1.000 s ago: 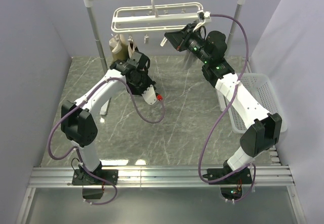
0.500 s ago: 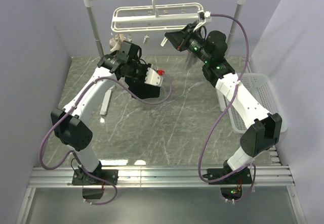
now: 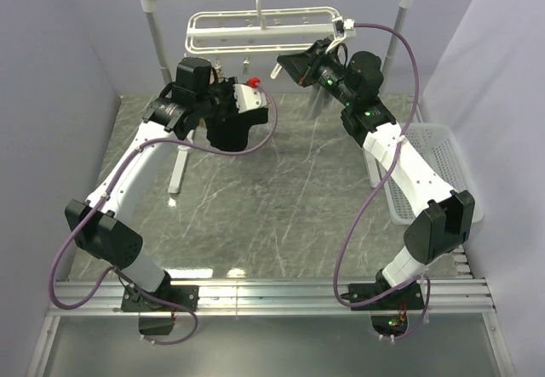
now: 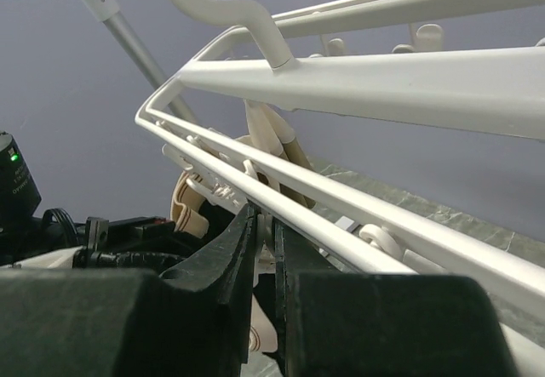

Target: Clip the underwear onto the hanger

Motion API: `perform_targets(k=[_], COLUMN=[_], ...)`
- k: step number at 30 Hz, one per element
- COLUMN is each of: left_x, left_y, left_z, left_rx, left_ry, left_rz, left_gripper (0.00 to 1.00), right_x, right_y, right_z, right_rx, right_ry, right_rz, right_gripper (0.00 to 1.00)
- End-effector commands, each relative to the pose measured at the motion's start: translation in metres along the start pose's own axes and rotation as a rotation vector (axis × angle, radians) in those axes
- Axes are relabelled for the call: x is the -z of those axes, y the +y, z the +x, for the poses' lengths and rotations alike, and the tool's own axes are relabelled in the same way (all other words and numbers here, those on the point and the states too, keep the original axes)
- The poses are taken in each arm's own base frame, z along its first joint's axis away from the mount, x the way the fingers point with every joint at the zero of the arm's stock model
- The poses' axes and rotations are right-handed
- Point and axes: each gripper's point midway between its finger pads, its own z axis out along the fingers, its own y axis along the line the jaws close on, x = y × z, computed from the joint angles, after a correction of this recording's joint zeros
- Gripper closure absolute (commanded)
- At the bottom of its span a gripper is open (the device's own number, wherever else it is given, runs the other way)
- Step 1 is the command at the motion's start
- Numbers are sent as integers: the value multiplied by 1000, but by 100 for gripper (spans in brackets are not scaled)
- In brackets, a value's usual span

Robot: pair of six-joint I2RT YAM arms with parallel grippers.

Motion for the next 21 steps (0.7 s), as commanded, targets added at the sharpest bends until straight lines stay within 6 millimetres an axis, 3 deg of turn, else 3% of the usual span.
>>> perform_targets(k=[1, 13, 21], left_x=[6, -13, -12], left_y=[25, 36, 44], left_z=[-14, -20, -26], left_rx=[36, 94, 94], left_ry=[-36, -58, -76], left_rz=[-100, -71, -87], left_gripper=[100, 100, 100], right_x=[8, 8, 7], right_y=[5, 10, 4], right_z=[-1, 3, 5], right_rx=[-9, -12, 13], right_ry=[21, 31, 29], right_rz=[-10, -54, -34], right_gripper=[100, 100, 100])
